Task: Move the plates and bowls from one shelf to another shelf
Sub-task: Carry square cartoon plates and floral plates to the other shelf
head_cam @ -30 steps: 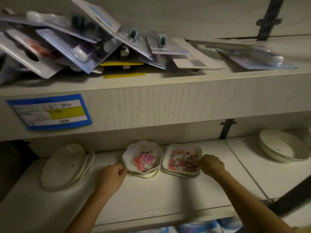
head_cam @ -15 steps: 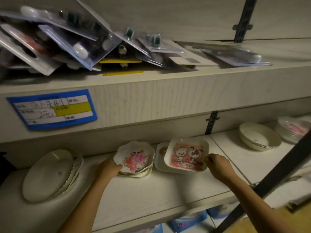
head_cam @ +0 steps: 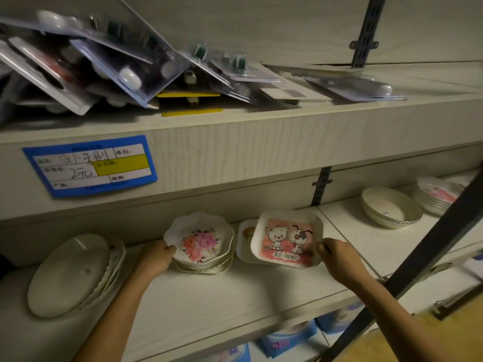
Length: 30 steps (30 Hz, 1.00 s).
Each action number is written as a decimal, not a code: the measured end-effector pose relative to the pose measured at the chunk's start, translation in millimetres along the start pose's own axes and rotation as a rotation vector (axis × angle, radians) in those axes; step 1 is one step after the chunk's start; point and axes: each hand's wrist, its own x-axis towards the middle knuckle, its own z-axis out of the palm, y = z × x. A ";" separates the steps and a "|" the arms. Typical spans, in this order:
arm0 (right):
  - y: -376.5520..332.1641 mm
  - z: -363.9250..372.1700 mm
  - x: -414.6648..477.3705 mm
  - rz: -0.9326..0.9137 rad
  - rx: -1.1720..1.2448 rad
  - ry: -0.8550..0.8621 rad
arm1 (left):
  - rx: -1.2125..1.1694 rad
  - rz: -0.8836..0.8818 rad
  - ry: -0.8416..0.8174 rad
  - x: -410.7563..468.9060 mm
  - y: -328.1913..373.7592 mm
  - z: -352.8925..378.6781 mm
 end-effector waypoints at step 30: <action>239.4 -141.1 -196.8 0.162 0.075 0.110 | -0.128 0.438 -0.146 -226.0 179.4 118.8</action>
